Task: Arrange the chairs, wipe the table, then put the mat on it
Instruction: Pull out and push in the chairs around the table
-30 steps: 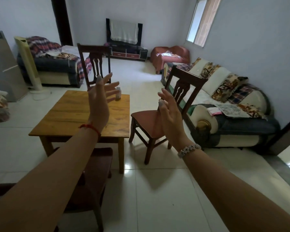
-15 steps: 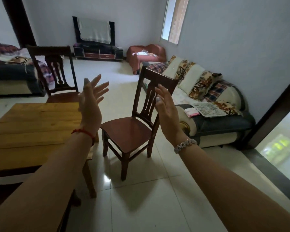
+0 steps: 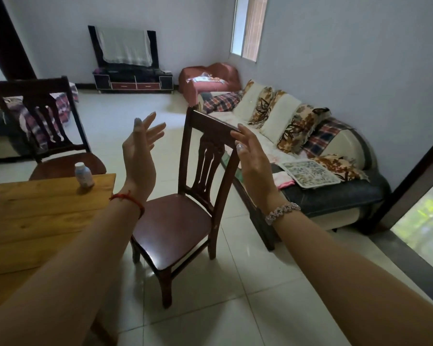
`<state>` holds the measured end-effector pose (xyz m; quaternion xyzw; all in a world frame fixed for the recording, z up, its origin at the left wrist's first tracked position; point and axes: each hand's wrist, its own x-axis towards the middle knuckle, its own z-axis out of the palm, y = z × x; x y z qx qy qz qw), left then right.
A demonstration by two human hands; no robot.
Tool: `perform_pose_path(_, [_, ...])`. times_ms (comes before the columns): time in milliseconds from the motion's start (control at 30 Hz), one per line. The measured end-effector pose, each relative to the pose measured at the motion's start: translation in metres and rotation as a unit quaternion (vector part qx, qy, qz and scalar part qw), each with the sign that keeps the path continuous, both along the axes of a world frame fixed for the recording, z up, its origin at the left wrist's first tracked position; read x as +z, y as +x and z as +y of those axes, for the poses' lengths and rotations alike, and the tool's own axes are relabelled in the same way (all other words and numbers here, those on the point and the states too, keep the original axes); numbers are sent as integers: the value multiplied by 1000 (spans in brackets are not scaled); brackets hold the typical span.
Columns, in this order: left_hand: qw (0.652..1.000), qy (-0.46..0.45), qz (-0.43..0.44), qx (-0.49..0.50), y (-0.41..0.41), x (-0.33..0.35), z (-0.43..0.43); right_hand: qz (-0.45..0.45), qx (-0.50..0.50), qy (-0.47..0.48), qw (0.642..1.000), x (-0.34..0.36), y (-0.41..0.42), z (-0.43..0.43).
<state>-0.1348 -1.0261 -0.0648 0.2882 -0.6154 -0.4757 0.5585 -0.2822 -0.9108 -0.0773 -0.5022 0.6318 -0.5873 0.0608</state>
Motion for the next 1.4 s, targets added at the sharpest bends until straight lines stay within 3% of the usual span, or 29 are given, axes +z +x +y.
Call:
perform_pose_path(667, [987, 30, -13, 158, -283, -27, -101, 76, 168, 61, 981, 2, -307, -155])
perform_pose_path(1400, [948, 34, -1, 317, -454, -55, -284, 41, 377, 66, 923, -18, -459, -430])
